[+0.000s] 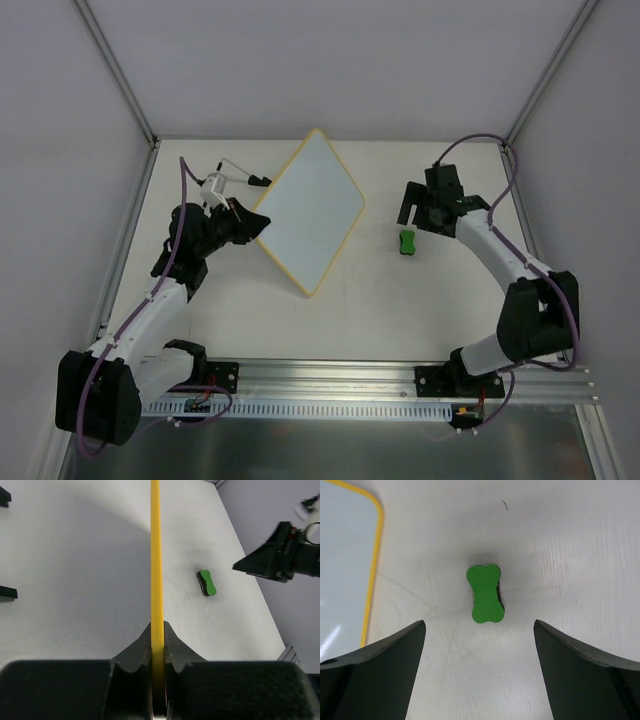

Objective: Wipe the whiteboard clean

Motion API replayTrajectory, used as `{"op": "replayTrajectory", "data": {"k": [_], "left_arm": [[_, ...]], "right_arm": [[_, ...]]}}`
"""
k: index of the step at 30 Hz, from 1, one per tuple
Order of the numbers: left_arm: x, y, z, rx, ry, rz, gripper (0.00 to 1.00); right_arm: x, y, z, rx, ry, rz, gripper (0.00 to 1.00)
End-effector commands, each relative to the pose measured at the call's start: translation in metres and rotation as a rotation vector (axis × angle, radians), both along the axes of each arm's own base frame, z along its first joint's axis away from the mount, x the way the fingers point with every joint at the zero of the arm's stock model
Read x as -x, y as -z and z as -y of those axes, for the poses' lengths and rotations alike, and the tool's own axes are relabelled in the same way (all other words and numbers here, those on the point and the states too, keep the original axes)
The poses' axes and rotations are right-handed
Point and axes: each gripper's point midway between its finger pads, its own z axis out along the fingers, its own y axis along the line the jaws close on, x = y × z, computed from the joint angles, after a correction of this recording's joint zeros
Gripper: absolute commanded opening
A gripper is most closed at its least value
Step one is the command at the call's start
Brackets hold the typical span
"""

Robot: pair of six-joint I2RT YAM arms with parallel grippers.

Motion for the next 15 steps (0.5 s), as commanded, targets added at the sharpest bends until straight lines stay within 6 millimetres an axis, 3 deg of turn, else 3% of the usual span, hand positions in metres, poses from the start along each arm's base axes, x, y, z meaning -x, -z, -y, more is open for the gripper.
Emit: {"op": "replayTrajectory", "data": {"k": [1, 6, 15], "left_arm": [[-0.016, -0.114, -0.002, 0.114, -0.045, 0.332, 0.0], [-0.027, -0.154, -0.025, 0.129, -0.118, 0.429, 0.0], [-0.045, -0.188, -0.093, 0.167, -0.306, 0.527, 0.0]], "right_arm": [[0.009, -0.049, -0.001, -0.017, -0.091, 0.124, 0.93], [0.025, -0.07, -0.001, -0.024, -0.154, 0.179, 0.94], [0.047, -0.076, 0.006, -0.062, -0.158, 0.213, 0.93]]}}
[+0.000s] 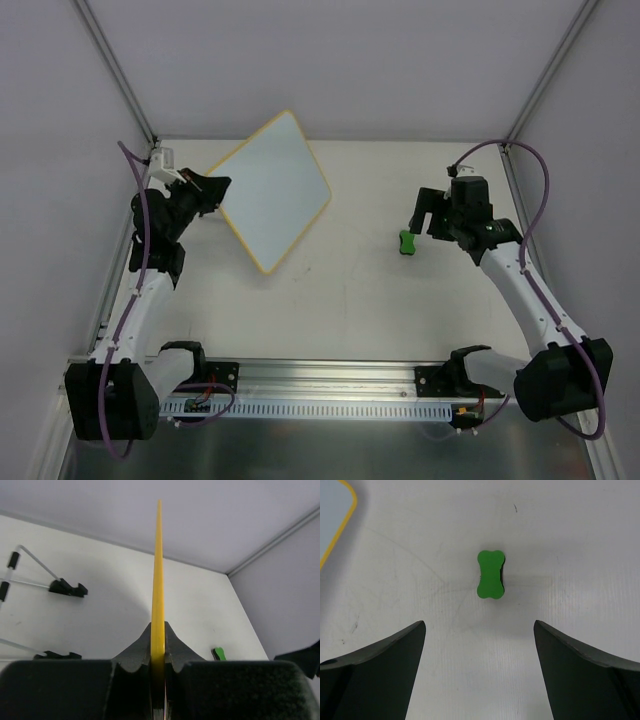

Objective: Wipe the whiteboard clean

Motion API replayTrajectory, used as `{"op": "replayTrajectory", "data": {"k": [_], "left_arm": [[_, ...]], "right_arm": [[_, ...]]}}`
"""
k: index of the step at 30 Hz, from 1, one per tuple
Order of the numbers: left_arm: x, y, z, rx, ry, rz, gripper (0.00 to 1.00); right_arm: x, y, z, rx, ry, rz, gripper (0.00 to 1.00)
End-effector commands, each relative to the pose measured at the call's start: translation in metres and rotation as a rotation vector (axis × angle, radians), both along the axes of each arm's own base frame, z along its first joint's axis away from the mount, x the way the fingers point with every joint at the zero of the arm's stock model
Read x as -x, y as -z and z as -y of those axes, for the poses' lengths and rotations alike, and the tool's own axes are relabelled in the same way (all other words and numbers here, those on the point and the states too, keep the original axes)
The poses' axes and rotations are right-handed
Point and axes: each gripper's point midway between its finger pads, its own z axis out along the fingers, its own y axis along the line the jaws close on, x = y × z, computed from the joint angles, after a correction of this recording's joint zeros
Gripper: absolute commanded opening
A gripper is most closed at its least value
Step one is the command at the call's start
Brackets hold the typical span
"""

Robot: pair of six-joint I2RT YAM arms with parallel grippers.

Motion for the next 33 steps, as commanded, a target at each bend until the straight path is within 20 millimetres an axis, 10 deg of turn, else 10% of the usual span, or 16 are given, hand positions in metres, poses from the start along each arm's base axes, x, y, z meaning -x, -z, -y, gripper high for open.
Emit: {"op": "replayTrajectory", "data": {"k": [1, 24, 33], "left_arm": [[0.003, -0.111, -0.017, 0.064, -0.049, 0.342, 0.0], [-0.019, -0.187, -0.096, 0.099, -0.306, 0.591, 0.0], [-0.037, -0.175, -0.124, 0.046, -0.38, 0.56, 0.0]], "right_arm": [[0.007, -0.009, 0.0, -0.015, -0.03, 0.027, 0.93], [0.032, 0.011, -0.015, -0.102, -0.113, -0.031, 0.93], [0.034, 0.011, -0.011, -0.095, -0.111, -0.022, 0.93]]}}
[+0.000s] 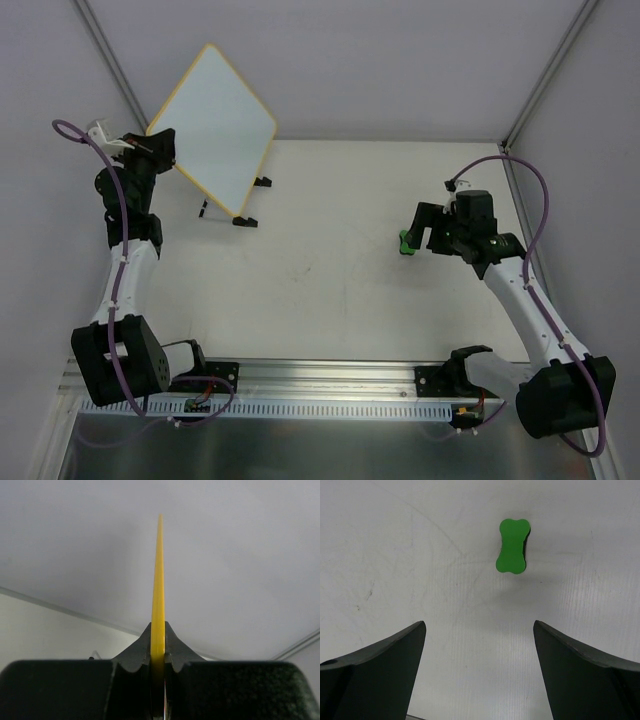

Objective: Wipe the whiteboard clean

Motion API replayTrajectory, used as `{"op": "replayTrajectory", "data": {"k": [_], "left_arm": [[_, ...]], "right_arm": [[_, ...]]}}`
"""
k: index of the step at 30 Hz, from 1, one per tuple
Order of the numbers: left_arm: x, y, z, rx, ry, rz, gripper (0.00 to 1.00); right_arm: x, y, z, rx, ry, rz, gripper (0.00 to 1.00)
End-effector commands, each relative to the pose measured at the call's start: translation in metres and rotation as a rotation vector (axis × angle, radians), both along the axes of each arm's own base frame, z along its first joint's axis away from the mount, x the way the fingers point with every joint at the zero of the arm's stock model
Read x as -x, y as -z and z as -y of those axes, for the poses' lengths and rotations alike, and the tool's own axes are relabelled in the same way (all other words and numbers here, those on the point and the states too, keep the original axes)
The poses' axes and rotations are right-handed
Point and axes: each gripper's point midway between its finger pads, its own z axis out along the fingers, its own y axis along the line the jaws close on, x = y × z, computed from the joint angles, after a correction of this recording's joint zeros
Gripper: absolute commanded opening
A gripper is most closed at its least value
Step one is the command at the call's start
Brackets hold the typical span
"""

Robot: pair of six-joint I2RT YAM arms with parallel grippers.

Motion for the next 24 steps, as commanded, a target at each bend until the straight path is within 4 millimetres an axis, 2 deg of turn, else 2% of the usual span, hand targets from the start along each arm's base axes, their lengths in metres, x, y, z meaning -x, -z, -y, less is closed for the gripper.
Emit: {"op": "replayTrajectory", "data": {"k": [1, 11, 24], "left_arm": [[0.022, -0.089, -0.009, -0.056, -0.048, 0.298, 0.0], [0.002, -0.049, -0.029, -0.074, -0.06, 0.215, 0.0], [-0.011, 0.008, -0.034, -0.101, -0.041, 0.103, 0.0]], "right_arm": [[0.001, -0.007, 0.002, -0.002, -0.015, 0.032, 0.92], [0.001, -0.003, -0.001, -0.024, -0.03, 0.011, 0.93], [0.002, -0.002, -0.001, -0.041, -0.033, 0.003, 0.93]]}}
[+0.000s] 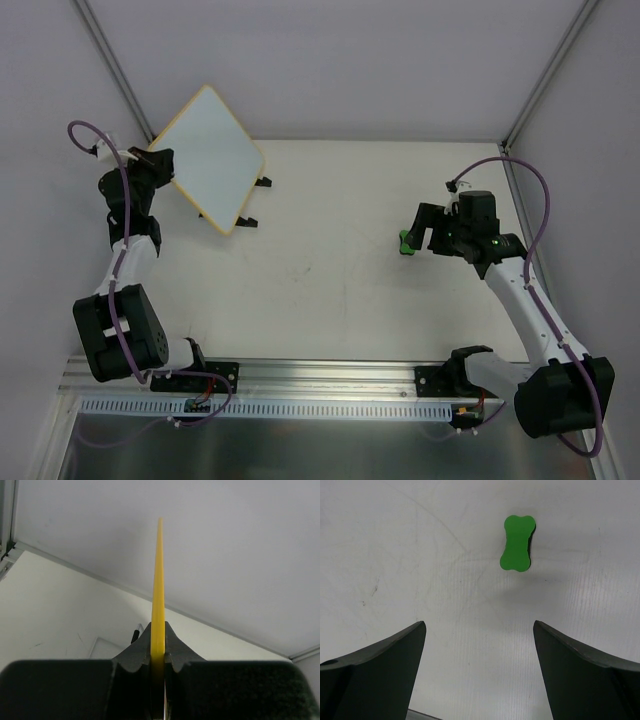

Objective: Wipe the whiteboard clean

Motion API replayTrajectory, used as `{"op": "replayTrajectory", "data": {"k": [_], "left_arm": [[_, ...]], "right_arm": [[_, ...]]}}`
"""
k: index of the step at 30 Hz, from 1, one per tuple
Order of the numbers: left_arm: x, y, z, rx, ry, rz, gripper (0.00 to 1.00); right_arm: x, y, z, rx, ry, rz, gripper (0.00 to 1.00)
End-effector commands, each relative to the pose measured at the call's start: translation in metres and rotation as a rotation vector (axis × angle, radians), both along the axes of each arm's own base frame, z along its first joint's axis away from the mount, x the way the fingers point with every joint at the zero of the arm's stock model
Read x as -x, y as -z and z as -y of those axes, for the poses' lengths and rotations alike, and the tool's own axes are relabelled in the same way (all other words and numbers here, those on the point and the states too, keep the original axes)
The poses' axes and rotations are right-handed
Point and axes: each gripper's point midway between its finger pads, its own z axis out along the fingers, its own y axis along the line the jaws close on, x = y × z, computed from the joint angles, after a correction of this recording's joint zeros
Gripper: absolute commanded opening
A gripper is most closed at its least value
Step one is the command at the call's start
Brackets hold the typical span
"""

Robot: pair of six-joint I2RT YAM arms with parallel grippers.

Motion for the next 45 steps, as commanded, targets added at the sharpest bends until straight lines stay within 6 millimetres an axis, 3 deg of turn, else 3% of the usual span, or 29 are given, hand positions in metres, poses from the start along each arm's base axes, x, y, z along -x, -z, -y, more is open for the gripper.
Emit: {"op": "replayTrajectory", "data": {"k": [1, 8, 27, 41, 45], "left_arm": [[0.01, -0.068, 0.002, -0.075, 0.021, 0.261, 0.0], [0.007, -0.042, 0.002, -0.089, 0.044, 0.206, 0.0], [0.033, 0.046, 0.008, -0.149, 0.042, 0.045, 0.0], [0.027, 0.073, 0.003, -0.267, 0.057, -0.057, 0.0], [0.03, 0.089, 0.002, -0.273, 0.057, -0.096, 0.0]], "right_arm": [[0.001, -0.003, -0.002, -0.015, -0.022, 0.012, 0.93], [0.001, -0.004, -0.003, -0.035, -0.017, 0.005, 0.93], [0.004, 0.0, -0.005, -0.056, -0.019, -0.009, 0.93], [0.012, 0.006, -0.006, -0.068, -0.024, -0.023, 0.93], [0.015, 0.007, -0.006, -0.071, -0.023, -0.022, 0.92]]}}
